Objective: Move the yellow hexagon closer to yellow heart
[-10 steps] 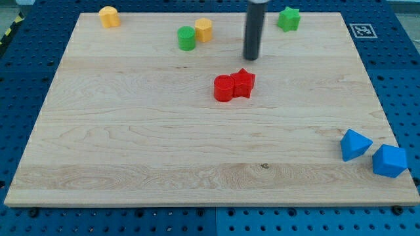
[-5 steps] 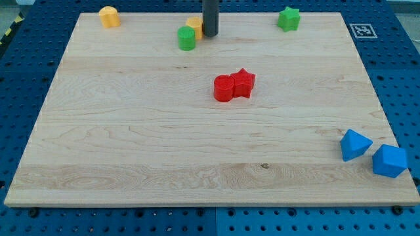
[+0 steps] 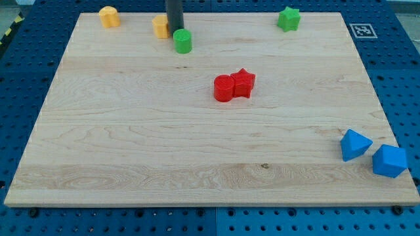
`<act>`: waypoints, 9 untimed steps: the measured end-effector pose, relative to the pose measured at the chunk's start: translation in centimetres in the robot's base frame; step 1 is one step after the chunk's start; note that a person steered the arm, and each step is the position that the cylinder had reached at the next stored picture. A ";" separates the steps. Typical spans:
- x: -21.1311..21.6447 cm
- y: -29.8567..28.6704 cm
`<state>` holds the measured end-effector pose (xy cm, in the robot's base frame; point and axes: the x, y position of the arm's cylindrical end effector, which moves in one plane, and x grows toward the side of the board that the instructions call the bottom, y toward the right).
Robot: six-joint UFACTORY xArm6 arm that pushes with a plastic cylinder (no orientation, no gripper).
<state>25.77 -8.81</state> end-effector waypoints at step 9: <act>-3.0 -4.5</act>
<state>22.74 -13.31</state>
